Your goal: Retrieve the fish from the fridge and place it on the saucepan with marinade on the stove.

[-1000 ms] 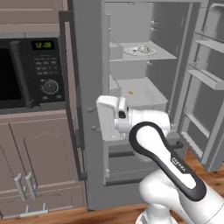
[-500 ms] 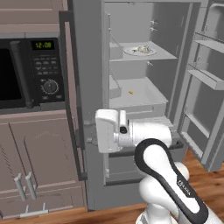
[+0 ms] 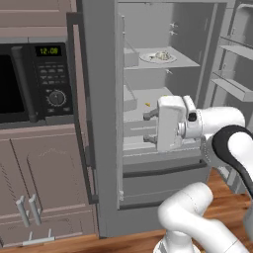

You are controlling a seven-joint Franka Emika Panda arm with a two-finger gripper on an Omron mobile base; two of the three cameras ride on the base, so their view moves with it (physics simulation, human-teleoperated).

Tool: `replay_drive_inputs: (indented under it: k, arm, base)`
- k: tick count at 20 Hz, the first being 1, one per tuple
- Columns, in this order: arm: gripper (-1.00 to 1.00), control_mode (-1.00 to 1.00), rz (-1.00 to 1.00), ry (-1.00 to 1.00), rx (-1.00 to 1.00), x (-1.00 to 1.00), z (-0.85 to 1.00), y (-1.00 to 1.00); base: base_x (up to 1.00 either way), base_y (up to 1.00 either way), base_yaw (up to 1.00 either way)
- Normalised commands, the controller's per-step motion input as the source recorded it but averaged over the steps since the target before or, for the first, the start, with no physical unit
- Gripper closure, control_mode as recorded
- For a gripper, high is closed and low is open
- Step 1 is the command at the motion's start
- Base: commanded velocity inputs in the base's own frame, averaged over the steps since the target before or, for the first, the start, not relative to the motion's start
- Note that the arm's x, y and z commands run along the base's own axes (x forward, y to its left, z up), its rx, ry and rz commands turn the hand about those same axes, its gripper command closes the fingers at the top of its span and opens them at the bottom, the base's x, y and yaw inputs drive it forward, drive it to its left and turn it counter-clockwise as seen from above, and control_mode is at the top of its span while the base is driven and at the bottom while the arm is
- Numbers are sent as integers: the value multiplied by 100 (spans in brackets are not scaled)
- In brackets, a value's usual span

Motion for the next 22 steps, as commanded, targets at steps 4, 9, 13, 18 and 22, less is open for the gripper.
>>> replay_drive_inputs:
  k: [4, 9, 13, 18, 22]
  arm:
    - [-100, -100, -11, 9, 0, -36, 56, -78]
    - [-100, -100, -34, 1, -1, -30, 2, -46]
    - [-100, -100, -44, 14, 0, -2, 1, -62]
    - [-100, -100, -47, 25, 0, 0, 5, -65]
    - [-100, -100, -43, 31, -3, 0, 0, -69]
  base:
    - [0, 0, 0]
    - [0, 0, 0]
    - [0, 0, 0]
    - [0, 0, 0]
    - [0, 0, 0]
